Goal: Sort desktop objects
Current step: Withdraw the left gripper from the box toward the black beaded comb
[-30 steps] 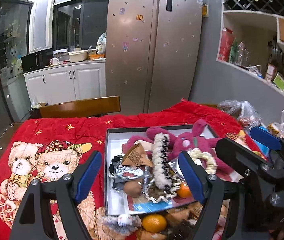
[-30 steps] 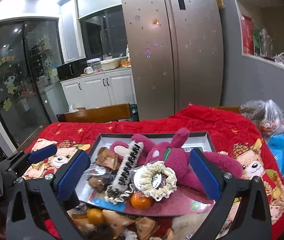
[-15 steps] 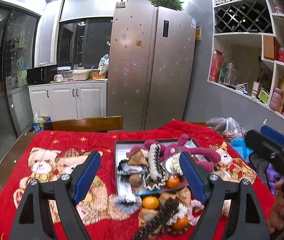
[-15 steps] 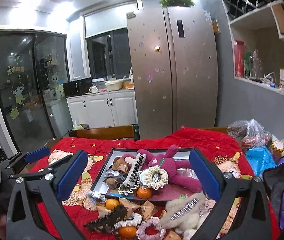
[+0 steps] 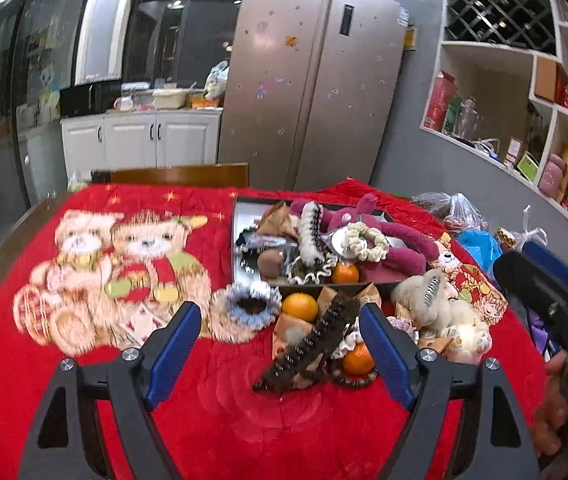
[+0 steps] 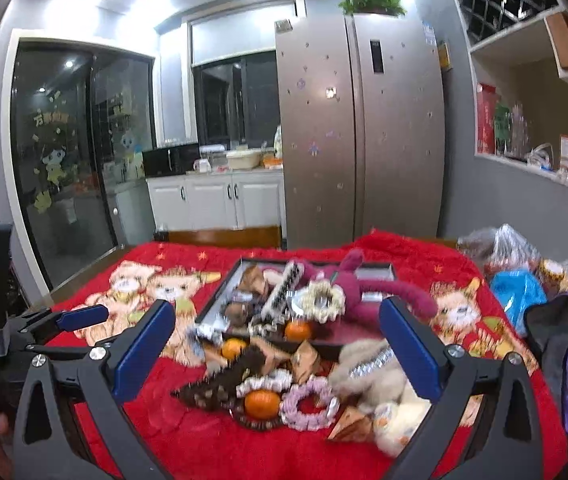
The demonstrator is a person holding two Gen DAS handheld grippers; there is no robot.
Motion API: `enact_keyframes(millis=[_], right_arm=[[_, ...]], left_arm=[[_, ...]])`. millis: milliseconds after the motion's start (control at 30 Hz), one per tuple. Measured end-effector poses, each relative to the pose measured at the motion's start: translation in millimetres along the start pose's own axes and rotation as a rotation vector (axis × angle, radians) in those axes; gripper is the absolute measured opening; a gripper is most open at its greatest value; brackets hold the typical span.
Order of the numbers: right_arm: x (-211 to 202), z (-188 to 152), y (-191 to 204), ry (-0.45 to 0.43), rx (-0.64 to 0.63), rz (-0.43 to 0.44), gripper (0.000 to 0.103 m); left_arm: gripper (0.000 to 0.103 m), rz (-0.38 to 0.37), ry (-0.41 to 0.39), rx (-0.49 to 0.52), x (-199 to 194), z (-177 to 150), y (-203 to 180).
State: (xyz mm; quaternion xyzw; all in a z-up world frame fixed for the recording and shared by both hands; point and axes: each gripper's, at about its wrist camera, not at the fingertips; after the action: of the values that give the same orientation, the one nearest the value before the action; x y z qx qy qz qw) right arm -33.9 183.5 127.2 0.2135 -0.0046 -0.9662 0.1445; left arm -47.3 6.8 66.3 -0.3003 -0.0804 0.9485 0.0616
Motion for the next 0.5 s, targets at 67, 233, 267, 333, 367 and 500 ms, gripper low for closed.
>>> enact_keyframes(millis=[67, 233, 267, 333, 367, 500], right_arm=[[8, -8, -1, 0.026, 0.017, 0.005, 0.103], [25, -20, -13, 0.059, 0.096, 0.062, 0.103], [27, -22, -14, 0.06, 0.105, 0.07, 0.103], [31, -26, -16, 0.061, 0.108, 0.093, 0.103], [32, -28, -16, 0.062, 0.102, 0.101, 0.103], [33, -39, -12, 0.067, 0.047, 0.095, 0.103]], left_arm=[[0.083, -0.018, 0.022, -0.03, 6, -6, 6], [0.083, -0.03, 0.055, -0.076, 18, -14, 18], [0.083, -0.025, 0.057, -0.086, 21, -16, 21], [0.083, -0.015, 0.072, -0.097, 26, -18, 28], [0.083, -0.004, 0.08, -0.099, 28, -20, 30], [0.083, 0.029, 0.11, -0.094, 38, -25, 36]])
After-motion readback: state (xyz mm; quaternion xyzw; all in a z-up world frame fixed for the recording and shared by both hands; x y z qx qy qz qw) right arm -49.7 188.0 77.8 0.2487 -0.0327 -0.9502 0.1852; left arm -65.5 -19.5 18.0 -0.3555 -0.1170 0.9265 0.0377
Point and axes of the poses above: each gripper's, at about its wrist camera, not at the fingertips, and x roughly the way its jaws point, y to its left, z to its top
